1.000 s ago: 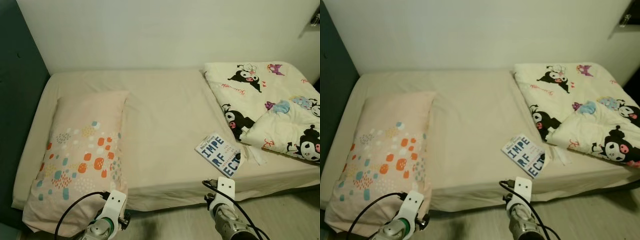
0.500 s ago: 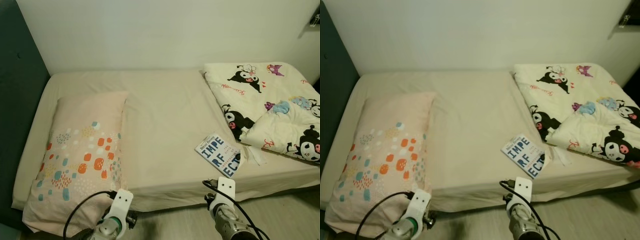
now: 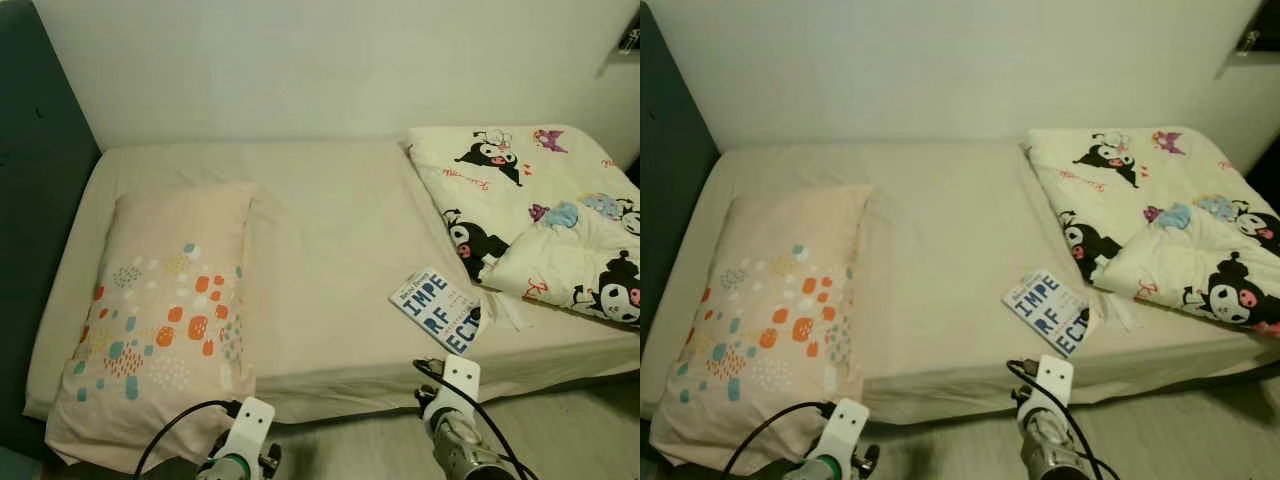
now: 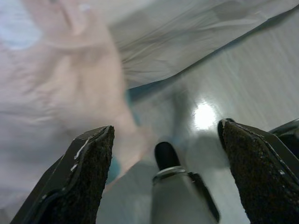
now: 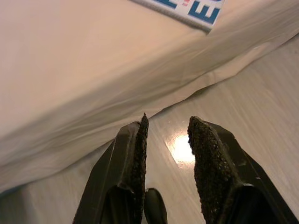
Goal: Clean up the room
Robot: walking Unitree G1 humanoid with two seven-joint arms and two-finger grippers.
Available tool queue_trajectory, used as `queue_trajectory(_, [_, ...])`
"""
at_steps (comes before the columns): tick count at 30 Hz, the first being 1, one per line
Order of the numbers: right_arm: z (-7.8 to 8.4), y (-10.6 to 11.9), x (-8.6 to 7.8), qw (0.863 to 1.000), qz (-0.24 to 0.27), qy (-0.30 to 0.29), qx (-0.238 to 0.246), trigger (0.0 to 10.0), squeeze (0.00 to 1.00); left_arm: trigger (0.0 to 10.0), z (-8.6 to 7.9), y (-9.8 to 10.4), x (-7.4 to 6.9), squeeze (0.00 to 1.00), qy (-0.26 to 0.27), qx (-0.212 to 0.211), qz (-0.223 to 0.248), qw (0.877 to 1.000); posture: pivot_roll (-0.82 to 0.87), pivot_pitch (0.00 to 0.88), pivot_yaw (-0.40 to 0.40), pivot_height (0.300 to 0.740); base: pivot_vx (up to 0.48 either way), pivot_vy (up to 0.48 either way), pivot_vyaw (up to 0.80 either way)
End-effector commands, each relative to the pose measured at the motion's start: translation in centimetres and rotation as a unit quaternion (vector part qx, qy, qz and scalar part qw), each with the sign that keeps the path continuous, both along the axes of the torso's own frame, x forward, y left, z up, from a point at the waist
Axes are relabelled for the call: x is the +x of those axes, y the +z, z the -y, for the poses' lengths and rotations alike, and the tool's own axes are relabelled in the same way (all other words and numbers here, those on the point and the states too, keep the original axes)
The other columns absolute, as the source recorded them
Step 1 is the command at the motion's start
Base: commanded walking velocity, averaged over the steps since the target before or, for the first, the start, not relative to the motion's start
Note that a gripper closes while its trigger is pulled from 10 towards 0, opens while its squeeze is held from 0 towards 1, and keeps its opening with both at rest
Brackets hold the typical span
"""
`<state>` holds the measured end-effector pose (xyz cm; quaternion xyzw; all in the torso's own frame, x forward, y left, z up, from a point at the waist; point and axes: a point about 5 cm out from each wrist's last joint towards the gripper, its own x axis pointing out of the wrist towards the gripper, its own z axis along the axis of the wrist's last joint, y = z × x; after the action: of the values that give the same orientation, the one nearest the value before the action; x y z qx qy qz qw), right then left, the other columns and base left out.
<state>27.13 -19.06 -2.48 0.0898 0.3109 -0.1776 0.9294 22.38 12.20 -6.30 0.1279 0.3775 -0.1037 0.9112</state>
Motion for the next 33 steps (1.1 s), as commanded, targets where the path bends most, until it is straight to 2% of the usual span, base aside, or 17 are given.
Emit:
queue_trajectory(1, [0.3,-0.2,-0.3,1.0,-0.005,-0.01,-0.003,10.0,0.0,10.0,-0.3,-0.2,-0.2,0.0,0.001,-0.002,-0.005,1.0,0.07,0.006,0.04,0.74,0.0,0.0,0.0])
queue_trajectory(6, [0.4,-0.4,-0.5,1.0,-0.014,-0.012,-0.002,10.0,0.0,10.0,-0.5,-0.1,-0.2,0.0,0.001,0.0,-0.004,1.0,0.07,0.006,0.04,0.74,0.0,0.0,0.0])
queue_trajectory(10, [-0.1,-0.1,0.0,1.0,-0.006,0.02,-0.023,10.0,0.0,10.0,-0.3,-0.1,0.0,0.0,0.001,0.001,-0.003,1.0,0.07,0.0,0.032,0.74,0.0,0.0,0.0])
queue_trajectory(15, [0.0,0.4,0.6,1.0,0.013,0.017,0.015,10.0,0.0,10.0,-0.3,-0.1,-0.1,0.0,0.001,-0.001,-0.004,1.0,0.07,0.0,0.032,0.74,0.0,0.0,0.0])
queue_trajectory(21, [-0.2,0.5,0.7,0.999,0.013,0.025,0.018,10.0,0.0,10.0,-0.3,-0.1,-0.1,0.0,0.0,0.001,-0.004,1.0,0.07,0.0,0.028,0.74,0.0,0.0,0.0])
queue_trajectory(27, [-0.1,0.4,0.6,0.999,0.017,0.011,0.043,10.0,0.0,10.0,-0.3,-0.1,-0.1,0.0,0.0,0.003,-0.004,1.0,0.07,0.0,0.025,0.74,0.0,0.0,0.0])
queue_trajectory(30, [-0.1,0.3,0.5,0.999,0.015,0.013,0.044,10.0,0.0,10.0,-0.3,-0.1,-0.1,0.0,0.0,0.003,-0.004,1.0,0.07,0.0,0.025,0.74,0.0,0.0,0.0])
queue_trajectory(33, [0.0,0.6,0.7,0.999,0.022,0.028,0.024,10.0,0.0,10.0,-0.3,-0.1,-0.1,0.0,0.0,0.002,-0.004,1.0,0.07,0.0,0.023,0.74,0.0,0.0,0.0])
